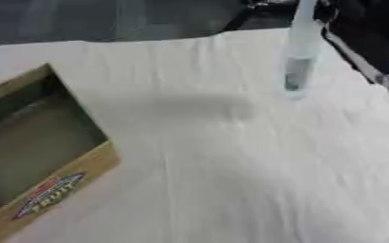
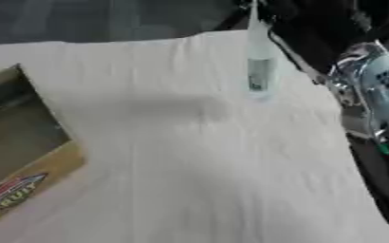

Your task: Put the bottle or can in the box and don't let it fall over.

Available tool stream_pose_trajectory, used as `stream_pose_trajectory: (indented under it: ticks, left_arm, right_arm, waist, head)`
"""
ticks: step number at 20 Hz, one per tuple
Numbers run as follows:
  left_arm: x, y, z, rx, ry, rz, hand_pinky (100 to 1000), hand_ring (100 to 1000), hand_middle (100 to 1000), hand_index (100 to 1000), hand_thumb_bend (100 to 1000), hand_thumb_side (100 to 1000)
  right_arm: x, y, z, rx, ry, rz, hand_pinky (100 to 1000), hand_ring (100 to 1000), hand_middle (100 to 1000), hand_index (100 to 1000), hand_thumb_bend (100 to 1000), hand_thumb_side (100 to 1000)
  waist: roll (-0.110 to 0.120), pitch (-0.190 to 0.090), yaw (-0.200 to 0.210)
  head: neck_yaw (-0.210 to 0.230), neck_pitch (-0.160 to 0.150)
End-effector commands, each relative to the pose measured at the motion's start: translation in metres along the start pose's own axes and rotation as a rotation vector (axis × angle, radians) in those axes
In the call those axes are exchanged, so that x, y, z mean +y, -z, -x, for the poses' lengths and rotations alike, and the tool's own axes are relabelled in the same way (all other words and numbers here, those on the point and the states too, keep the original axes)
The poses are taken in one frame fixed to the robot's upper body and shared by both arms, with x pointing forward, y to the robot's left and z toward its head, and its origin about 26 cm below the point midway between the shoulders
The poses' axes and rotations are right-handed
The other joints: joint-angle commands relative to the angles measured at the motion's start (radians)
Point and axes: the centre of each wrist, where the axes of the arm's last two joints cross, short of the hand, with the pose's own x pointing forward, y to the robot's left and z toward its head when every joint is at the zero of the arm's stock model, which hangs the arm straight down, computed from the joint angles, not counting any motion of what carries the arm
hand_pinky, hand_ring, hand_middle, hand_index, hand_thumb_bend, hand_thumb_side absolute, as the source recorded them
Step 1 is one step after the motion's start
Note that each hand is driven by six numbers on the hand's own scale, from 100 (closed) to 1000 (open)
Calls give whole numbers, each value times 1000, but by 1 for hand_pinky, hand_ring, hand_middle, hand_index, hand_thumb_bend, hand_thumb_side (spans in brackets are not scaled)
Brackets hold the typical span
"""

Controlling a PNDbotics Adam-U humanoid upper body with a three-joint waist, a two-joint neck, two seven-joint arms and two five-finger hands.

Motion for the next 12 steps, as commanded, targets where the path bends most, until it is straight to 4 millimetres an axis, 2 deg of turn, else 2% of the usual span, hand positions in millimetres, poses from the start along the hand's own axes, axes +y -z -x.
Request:
stream_pose_trajectory:
  ticks: [1, 12]
  left_arm:
    - [5, 5, -8, -34, 15, 14, 731, 724, 740, 877, 576, 742]
    - [5, 4, -7, -26, 12, 23, 732, 726, 741, 877, 579, 738]
  right_arm:
    - [20, 5, -7, 23, -38, -62, 101, 158, 176, 1000, 278, 425]
    - [52, 31, 18, 211, -30, -173, 121, 157, 171, 1000, 237, 431]
  waist:
    - [-3, -38, 2]
    - [-19, -96, 31]
  head:
    - [-3, 14]
    - [-30, 76]
